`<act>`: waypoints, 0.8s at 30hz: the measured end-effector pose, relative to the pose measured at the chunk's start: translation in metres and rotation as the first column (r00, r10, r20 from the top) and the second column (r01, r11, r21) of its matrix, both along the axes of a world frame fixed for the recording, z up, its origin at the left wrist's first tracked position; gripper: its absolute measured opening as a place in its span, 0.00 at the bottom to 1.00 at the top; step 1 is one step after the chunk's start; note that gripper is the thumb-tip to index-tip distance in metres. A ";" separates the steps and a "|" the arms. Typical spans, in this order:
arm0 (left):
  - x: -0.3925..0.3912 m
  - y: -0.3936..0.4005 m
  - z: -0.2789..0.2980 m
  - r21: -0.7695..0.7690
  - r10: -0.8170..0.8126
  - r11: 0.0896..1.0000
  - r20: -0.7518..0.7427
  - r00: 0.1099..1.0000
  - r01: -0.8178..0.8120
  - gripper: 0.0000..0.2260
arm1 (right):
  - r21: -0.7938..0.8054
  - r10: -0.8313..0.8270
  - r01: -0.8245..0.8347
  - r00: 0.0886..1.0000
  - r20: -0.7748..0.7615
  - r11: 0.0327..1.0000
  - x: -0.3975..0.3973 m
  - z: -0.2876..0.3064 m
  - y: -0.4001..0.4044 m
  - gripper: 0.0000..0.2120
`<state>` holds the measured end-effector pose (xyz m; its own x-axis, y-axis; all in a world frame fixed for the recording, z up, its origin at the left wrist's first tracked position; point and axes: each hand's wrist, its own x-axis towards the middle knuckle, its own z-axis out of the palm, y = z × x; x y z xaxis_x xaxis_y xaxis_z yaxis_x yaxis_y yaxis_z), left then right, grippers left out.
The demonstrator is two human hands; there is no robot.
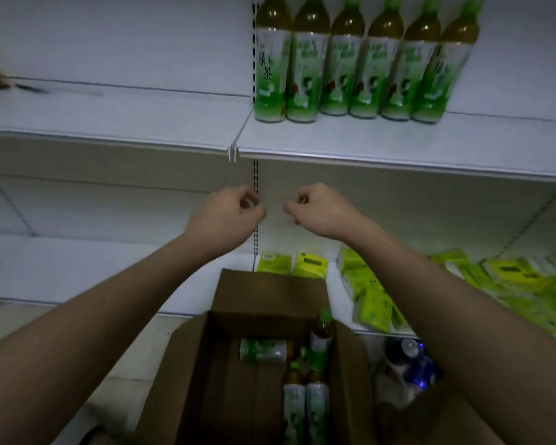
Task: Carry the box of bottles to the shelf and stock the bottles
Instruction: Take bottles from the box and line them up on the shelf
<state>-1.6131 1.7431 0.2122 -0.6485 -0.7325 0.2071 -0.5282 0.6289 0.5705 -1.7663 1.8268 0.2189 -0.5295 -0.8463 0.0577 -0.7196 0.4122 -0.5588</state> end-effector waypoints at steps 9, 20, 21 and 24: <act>0.040 0.051 -0.166 0.373 0.109 0.914 0.146 0.983 -0.156 0.11 | 0.229 -0.029 -0.069 0.917 0.399 0.971 0.044 -0.189 0.037 0.15; 0.079 0.119 -0.327 0.605 -0.021 0.712 0.524 0.851 -0.356 0.16 | 0.654 -0.405 -0.041 0.755 0.515 0.755 0.054 -0.375 0.135 0.15; 0.075 0.117 -0.332 0.607 -0.038 0.713 0.532 0.846 -0.350 0.16 | 0.659 -0.421 -0.028 0.748 0.512 0.751 0.054 -0.379 0.134 0.19; 0.062 0.113 -0.347 0.627 -0.066 0.699 0.534 0.843 -0.343 0.16 | 0.651 -0.471 0.019 0.706 0.528 0.759 0.056 -0.393 0.129 0.21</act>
<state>-1.5512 1.8566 -0.1343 -0.3810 -0.6167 -0.6889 -0.8976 0.0681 0.4354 -1.7106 1.9557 -0.1736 -0.4309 -0.4189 -0.7993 -0.1051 0.9030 -0.4166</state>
